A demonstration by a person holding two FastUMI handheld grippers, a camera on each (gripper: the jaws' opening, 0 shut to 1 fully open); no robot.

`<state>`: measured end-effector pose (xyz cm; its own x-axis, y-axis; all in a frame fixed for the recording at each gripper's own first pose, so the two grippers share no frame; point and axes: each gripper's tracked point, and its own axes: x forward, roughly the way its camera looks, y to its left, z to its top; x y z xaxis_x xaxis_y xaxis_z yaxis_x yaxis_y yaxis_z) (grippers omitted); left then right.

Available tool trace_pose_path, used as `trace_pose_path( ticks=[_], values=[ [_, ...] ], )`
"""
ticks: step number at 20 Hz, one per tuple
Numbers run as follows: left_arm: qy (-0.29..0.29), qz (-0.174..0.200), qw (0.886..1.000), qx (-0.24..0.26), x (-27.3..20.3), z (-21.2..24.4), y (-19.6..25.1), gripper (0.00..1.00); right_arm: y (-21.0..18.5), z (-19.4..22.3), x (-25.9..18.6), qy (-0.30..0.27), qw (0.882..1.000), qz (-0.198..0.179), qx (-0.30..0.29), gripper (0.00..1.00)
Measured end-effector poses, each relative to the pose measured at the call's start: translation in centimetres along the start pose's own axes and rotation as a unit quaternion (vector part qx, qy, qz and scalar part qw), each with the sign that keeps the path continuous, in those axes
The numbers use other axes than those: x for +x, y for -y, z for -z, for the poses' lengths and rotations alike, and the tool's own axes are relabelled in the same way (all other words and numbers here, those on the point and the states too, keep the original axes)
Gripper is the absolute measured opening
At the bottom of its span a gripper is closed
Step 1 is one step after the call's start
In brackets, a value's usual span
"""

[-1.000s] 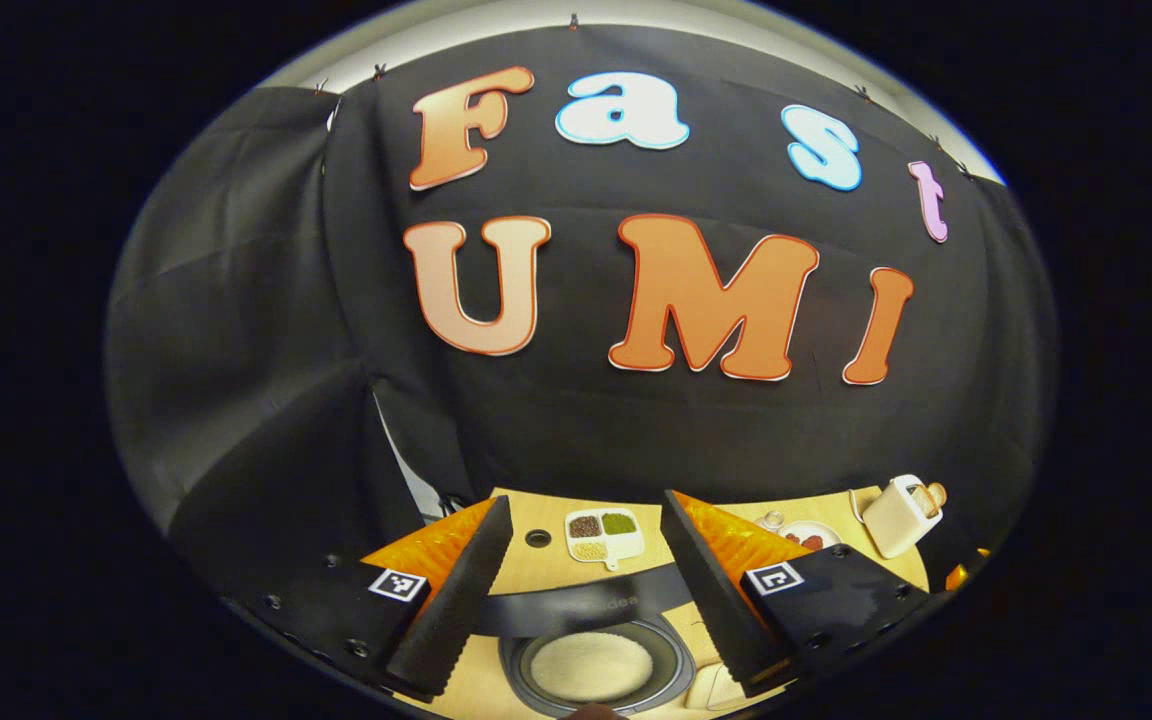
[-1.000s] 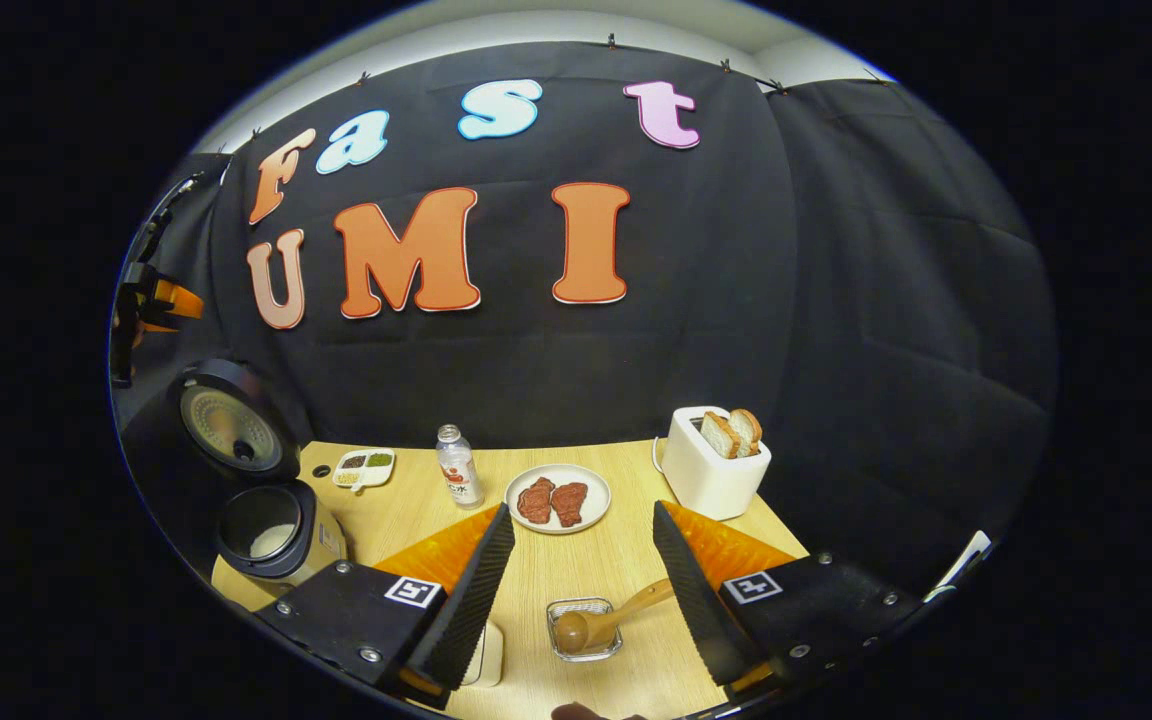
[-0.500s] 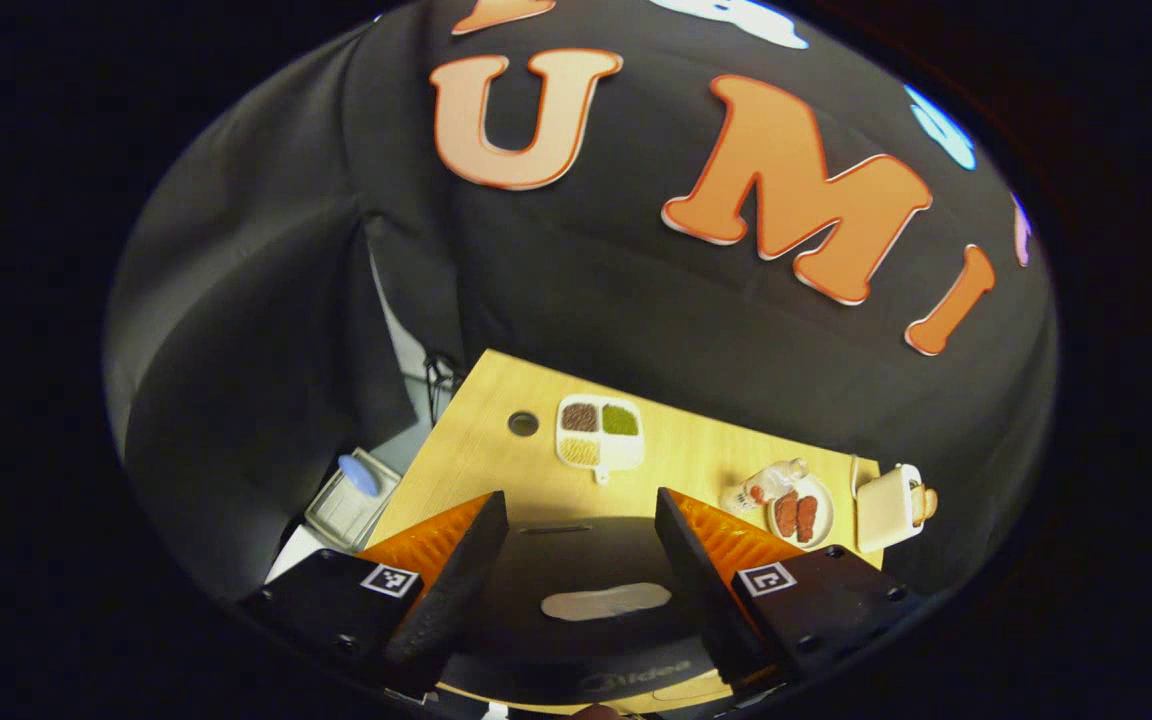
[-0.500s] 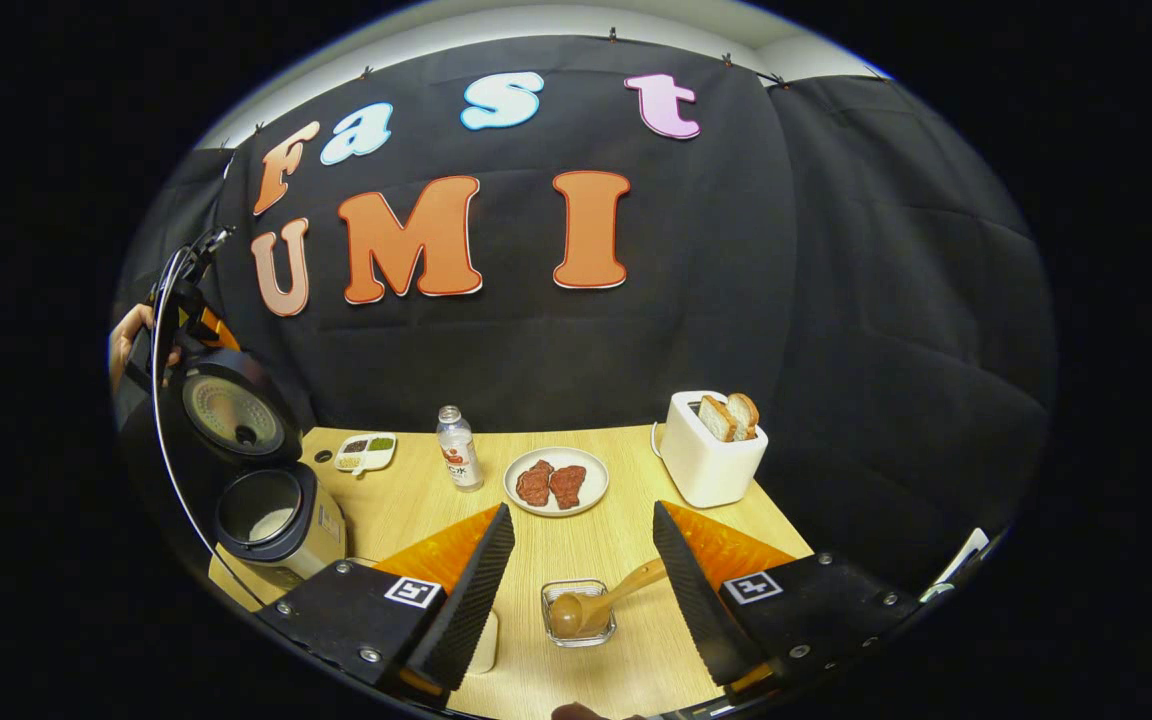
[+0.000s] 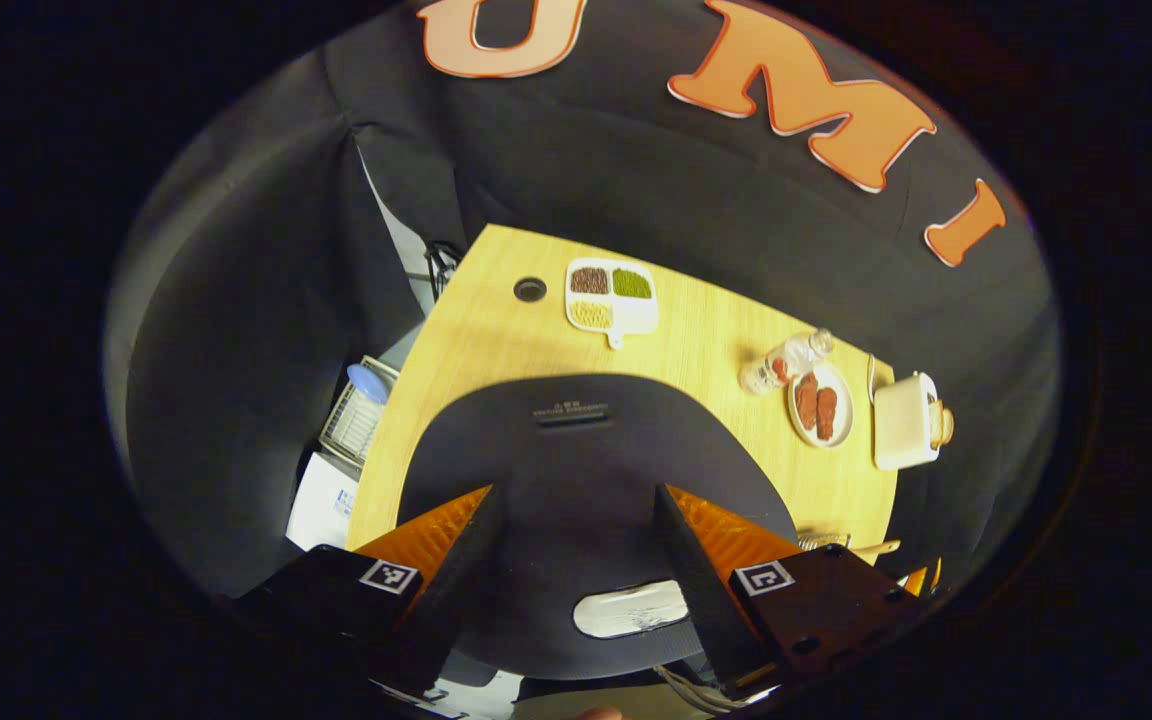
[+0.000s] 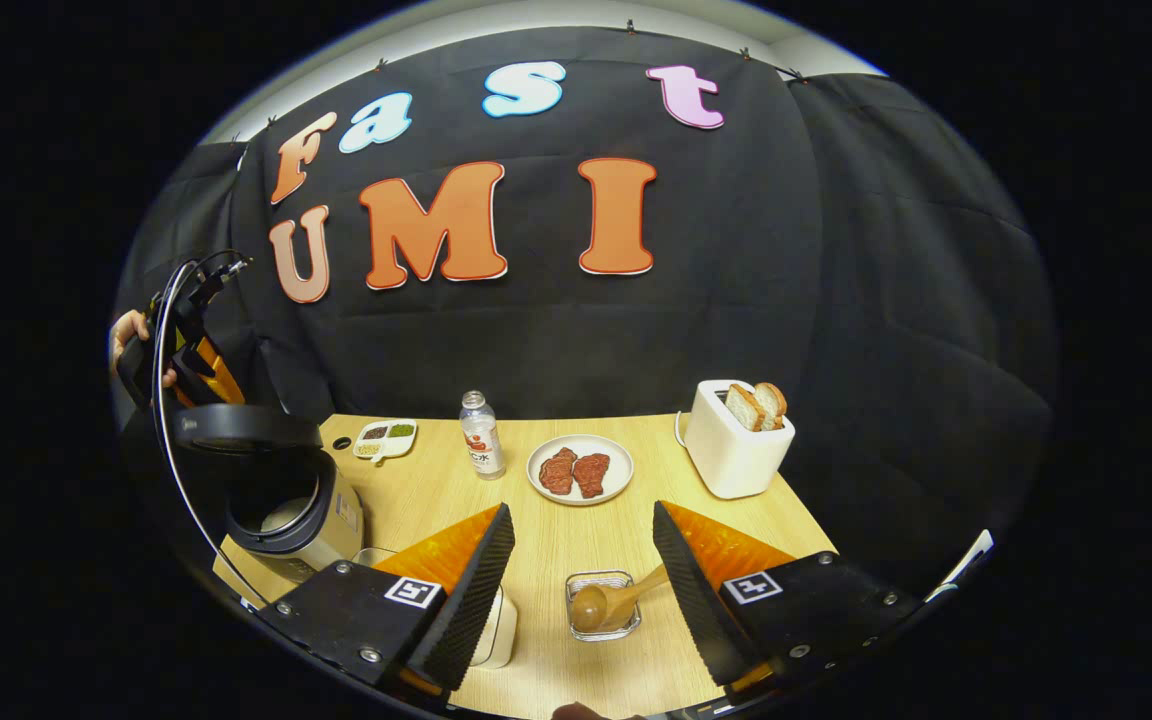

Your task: Close the left gripper, press the button to open the rice cooker; take a wooden spoon from the chopstick holder with the right hand, scoop a spoonful of rice and pour it into the rice cooker, then put the wooden spoon back into the chopstick holder.

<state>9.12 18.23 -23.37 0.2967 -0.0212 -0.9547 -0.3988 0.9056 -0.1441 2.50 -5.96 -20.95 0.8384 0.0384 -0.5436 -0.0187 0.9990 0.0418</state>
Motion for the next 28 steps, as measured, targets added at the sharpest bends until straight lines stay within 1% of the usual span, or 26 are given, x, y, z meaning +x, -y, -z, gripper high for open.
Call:
trace_pose_path(
  ticks=[2,4,6,7,8,10,11,12,13,14,17,19,20,21,22,23,24,25,27,28],
  values=[
    [-0.021,-0.001,1.0,0.011,1.4,2.3,0.1,0.99,-0.5,0.2,0.1,-0.003,1.0,-0.008,-0.003,0.87],
    [-0.047,-0.013,0.999,0.023,2.3,4.9,-0.3,1.0,-0.7,0.3,0.2,-0.006,1.0,-0.01,-0.009,0.87],
    [-0.069,-0.029,0.996,0.05,3.8,6.7,-0.8,1.0,-0.8,0.2,0.0,-0.003,1.0,-0.014,-0.012,0.87],
    [-0.076,-0.039,0.995,0.059,4.8,7.8,-1.2,0.98,-0.8,0.2,0.0,-0.003,1.0,-0.016,-0.011,0.87],
    [-0.086,-0.051,0.993,0.059,5.6,8.7,-1.3,0.96,-0.8,0.1,0.0,-0.002,1.0,-0.016,-0.009,0.87],
    [-0.075,-0.059,0.993,0.064,6.5,8.3,-1.1,0.97,-0.9,-0.1,0.2,0.0,1.0,-0.019,-0.005,0.87],
    [-0.089,-0.064,0.993,0.047,6.2,8.4,-0.8,0.98,-0.8,-0.1,0.4,0.0,1.0,-0.019,-0.005,0.87],
    [-0.076,-0.067,0.994,0.041,6.3,7.8,-0.8,0.98,-0.9,-0.1,0.3,0.001,1.0,-0.02,-0.004,0.87],
    [-0.081,-0.07,0.993,0.04,6.3,8.3,-0.9,0.99,-1.1,-0.1,0.5,0.002,1.0,-0.021,-0.001,0.87],
    [-0.07,-0.072,0.994,0.045,6.2,8.1,-1.0,0.99,-1.5,0.0,0.3,0.001,1.0,-0.027,0.0,0.87],
    [-0.05,-0.058,0.995,0.059,6.3,8.3,-0.7,0.98,-2.9,0.1,0.5,0.0,0.999,-0.04,-0.007,0.87],
    [-0.012,-0.037,0.996,0.077,6.0,8.0,-0.7,0.98,-4.0,-0.6,0.4,0.008,0.999,-0.047,-0.009,0.87],
    [0.01,-0.022,0.996,0.081,5.6,7.6,-0.4,0.94,-4.5,-1.0,0.4,0.014,0.999,-0.048,-0.008,0.87],
    [0.036,-0.01,0.996,0.086,4.8,7.1,-0.2,0.96,-5.3,-1.4,0.4,0.019,0.998,-0.052,-0.009,0.87],
    [0.072,-0.003,0.993,0.094,3.5,6.2,0.1,0.96,-5.9,-2.0,0.3,0.027,0.998,-0.052,-0.011,0.87],
    [0.114,0.005,0.988,0.104,2.1,5.2,0.4,0.96,-6.4,-2.6,0.2,0.036,0.998,-0.053,-0.016,0.87],
    [0.155,0.012,0.982,0.111,0.3,4.4,1.0,0.94,-7.1,-3.1,-0.1,0.045,0.997,-0.053,-0.018,0.87],
    [0.195,0.022,0.973,0.118,-1.8,3.8,2.0,0.96,-7.6,-3.7,-0.3,0.055,0.997,-0.054,-0.019,0.87],
    [0.272,0.028,0.952,0.135,-5.1,3.7,3.9,0.94,-9.0,-4.6,-0.8,0.071,0.996,-0.058,-0.017,0.87],
    [0.306,0.028,0.941,0.144,-6.7,3.9,4.9,0.95,-9.4,-4.9,-1.0,0.078,0.995,-0.06,-0.016,0.87]
  ],
)
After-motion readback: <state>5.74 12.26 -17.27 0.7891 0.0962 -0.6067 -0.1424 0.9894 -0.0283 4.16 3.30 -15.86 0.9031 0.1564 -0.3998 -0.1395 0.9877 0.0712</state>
